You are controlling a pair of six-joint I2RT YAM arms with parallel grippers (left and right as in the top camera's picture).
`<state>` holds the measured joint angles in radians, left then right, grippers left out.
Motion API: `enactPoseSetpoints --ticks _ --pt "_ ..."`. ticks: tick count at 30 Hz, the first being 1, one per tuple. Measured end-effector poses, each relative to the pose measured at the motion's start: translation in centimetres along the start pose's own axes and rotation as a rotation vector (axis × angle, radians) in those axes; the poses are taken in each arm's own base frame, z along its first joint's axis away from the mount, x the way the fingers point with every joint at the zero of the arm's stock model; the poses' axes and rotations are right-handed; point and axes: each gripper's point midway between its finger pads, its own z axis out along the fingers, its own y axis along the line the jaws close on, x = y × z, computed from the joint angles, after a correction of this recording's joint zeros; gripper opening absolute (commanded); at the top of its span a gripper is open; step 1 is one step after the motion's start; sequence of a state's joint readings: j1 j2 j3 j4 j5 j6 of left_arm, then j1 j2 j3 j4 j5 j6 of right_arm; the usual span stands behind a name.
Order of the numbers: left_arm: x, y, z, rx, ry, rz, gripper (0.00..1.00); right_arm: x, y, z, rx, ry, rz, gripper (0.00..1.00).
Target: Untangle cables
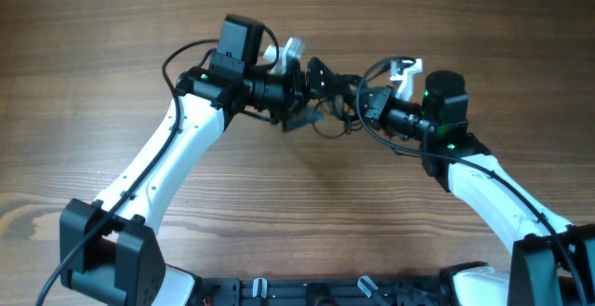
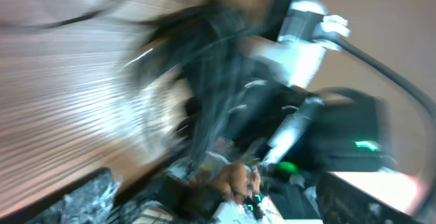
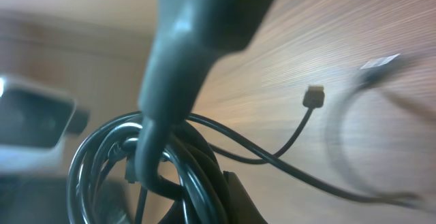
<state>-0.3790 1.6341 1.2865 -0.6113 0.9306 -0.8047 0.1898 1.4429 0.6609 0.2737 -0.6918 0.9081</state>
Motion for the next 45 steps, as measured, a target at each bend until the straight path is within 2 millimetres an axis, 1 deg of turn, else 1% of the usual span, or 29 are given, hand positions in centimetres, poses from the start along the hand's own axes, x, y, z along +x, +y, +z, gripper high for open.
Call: enactPoseSetpoints --ticks 1,2,4,5,6,8,10,12,14,17,21,24,26,28,32,33,35,36,38,39,40,44,45 --pt "-0.1 1.2 0.0 -0.055 -0.02 -0.03 0.92 -0.4 -1.2 -0.2 0.05 -0.021 -0.025 0.04" --pt "-0.2 2.2 -0.1 -0.101 -0.039 -0.05 0.9 -0.5 -2.1 -0.4 0.088 -0.032 -0.036 0.04" --pt "-0.6 4.0 -0.3 -0.193 -0.084 -0.076 0.86 -0.8 -3.5 -0.6 0.151 -0.049 -0.062 0.04" --pt "-0.9 4.6 -0.3 -0.23 -0.11 -0.071 0.83 -0.9 -3.8 -0.7 0.166 -0.055 -0.081 0.04" --pt "-1.0 4.9 -0.2 -0.25 -0.124 -0.063 0.82 -1.0 -3.9 -0.7 0.173 -0.059 -0.095 0.04" --pt "-1.2 4.9 0.3 -0.281 -0.153 -0.025 0.77 -1.1 -4.0 -0.8 0.183 -0.066 -0.115 0.04" --pt "-1.1 4.7 1.2 -0.306 -0.178 0.0 0.67 -1.2 -4.1 -0.8 0.186 -0.069 -0.121 0.04" --pt "-0.8 4.9 1.9 -0.353 -0.211 -0.011 0.62 -1.1 -4.0 -0.7 0.181 -0.063 -0.12 0.04" --pt "-0.8 5.1 2.3 -0.389 -0.256 -0.047 0.62 -0.9 -3.9 -0.7 0.171 -0.051 -0.116 0.04" --pt "-1.5 5.1 2.5 -0.402 -0.322 -0.083 0.68 -0.4 -3.5 -0.6 0.146 -0.028 -0.096 0.04" --pt "-2.7 4.4 2.7 -0.373 -0.382 -0.095 0.68 0.2 -3.1 -0.6 0.12 0.004 -0.071 0.05" --pt "-3.4 4.4 3.3 -0.361 -0.404 -0.116 0.68 0.8 -3.5 -0.6 0.135 0.024 -0.026 0.04" --pt "-3.6 4.4 3.7 -0.355 -0.412 -0.133 0.68 1.0 -3.8 -0.7 0.147 0.032 0.0 0.04" --pt "-3.8 4.1 4.0 -0.34 -0.419 -0.132 0.66 1.2 -3.9 -0.7 0.151 0.035 0.011 0.04" --pt "-3.4 3.7 4.5 -0.331 -0.417 -0.127 0.65 1.2 -3.9 -0.7 0.152 0.034 0.035 0.04" --pt "-3.3 3.6 4.6 -0.331 -0.416 -0.125 0.62 1.2 -3.9 -0.7 0.152 0.034 0.038 0.04" --pt "-3.0 3.3 5.1 -0.326 -0.412 -0.116 0.47 1.2 -3.9 -0.7 0.153 0.034 0.048 0.04" --pt "-2.8 3.1 5.3 -0.323 -0.409 -0.113 0.42 1.2 -3.9 -0.7 0.152 0.034 0.051 0.04" --pt "-2.5 3.1 5.6 -0.33 -0.412 -0.113 0.24 1.3 -3.9 -0.7 0.146 0.04 0.057 0.04" --pt "-2.5 3.2 5.7 -0.334 -0.417 -0.116 0.11 1.3 -3.8 -0.7 0.143 0.043 0.061 0.04" --pt "-2.6 3.3 5.7 -0.334 -0.423 -0.129 0.05 1.4 -3.8 -0.7 0.142 0.046 0.063 0.04" --pt "-2.7 3.5 5.7 -0.338 -0.433 -0.142 0.04 1.6 -4.0 -0.8 0.146 0.058 0.074 0.05" --pt "-2.8 3.5 5.7 -0.34 -0.438 -0.143 0.04 1.7 -4.0 -0.8 0.147 0.059 0.075 0.07"
